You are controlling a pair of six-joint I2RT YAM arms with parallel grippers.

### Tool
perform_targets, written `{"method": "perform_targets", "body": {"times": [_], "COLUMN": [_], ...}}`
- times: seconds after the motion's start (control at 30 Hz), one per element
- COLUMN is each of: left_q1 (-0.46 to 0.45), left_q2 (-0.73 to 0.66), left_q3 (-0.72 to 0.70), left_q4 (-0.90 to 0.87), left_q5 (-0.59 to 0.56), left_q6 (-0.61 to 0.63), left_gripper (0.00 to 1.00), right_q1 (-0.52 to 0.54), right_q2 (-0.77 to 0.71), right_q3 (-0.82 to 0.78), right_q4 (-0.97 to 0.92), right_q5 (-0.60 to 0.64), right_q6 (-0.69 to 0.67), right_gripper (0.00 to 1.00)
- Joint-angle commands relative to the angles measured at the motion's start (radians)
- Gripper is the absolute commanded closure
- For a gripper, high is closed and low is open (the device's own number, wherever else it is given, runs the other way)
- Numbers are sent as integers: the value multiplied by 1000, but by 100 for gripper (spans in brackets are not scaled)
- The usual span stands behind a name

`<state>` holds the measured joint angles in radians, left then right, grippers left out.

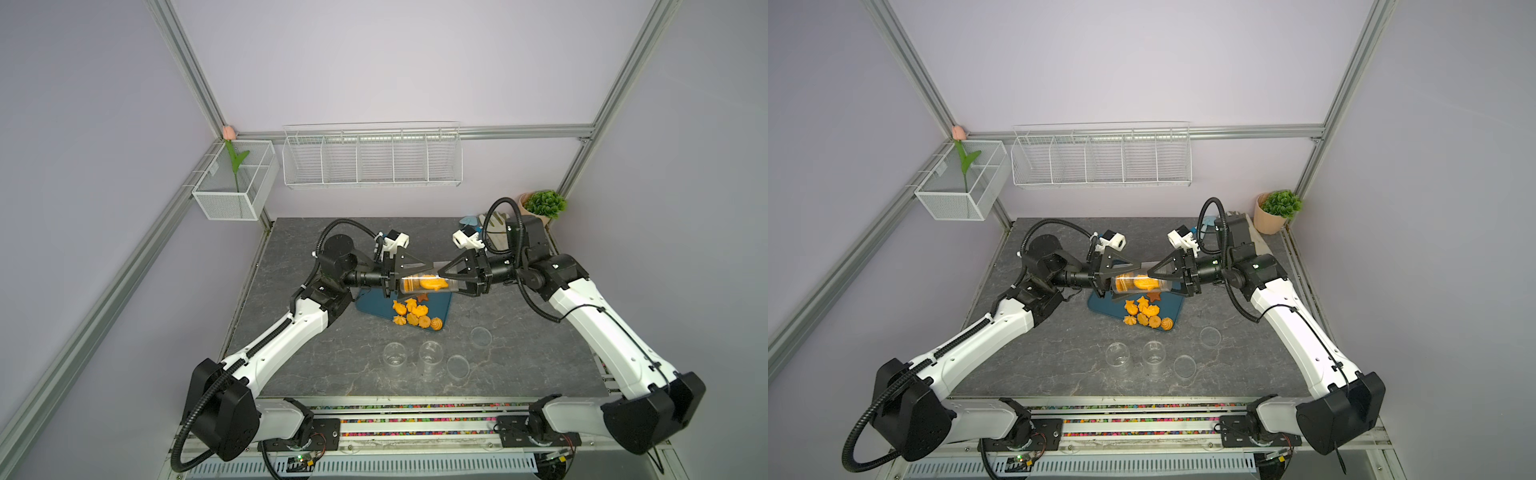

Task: Pour the cookies out of the jar
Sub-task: Pick up the jar from the center of the board.

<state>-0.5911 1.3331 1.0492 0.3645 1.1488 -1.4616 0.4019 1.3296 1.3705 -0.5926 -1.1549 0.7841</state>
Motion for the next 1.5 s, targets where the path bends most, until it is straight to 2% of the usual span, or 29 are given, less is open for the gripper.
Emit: {"method": "perform_targets", "body": {"times": [0.0, 0.2, 0.3, 0.57, 0.83, 1.07, 1.13, 1.2, 1.47], "left_q1": [-3, -3, -3, -3, -2, -2, -1, 0, 9], "left_q2": [-11, -33, -37, -26, -7, -8, -5, -5, -26], "left_q3": [12, -20, -26, -26, -34, -41, -44, -46, -84], "left_q4": [42, 45, 46, 53, 115, 119, 122, 124, 136], "left_q5": [0, 0, 1, 3, 2, 6, 6, 6, -18], "left_q6": [-23, -28, -29, -32, -74, -74, -74, -74, -74], "left_gripper": [2, 8, 23, 27, 33, 37, 38, 39, 39], "right_q1": [4, 1, 1, 1, 0, 1, 1, -1, -64], "right_q2": [-4, 8, 13, 13, 11, 14, 14, 11, -61], "right_q3": [-7, 2, 8, 7, -1, 2, 4, 7, 4], "right_q4": [-43, -32, -33, -30, -25, -12, -4, 7, 7], "right_q5": [-19, -6, -8, 3, 13, 35, 41, 48, 158], "right_q6": [-46, -37, -37, -35, -34, -33, -25, -19, -5], "right_gripper": [33, 33, 32, 32, 26, 12, 1, 11, 11]}}
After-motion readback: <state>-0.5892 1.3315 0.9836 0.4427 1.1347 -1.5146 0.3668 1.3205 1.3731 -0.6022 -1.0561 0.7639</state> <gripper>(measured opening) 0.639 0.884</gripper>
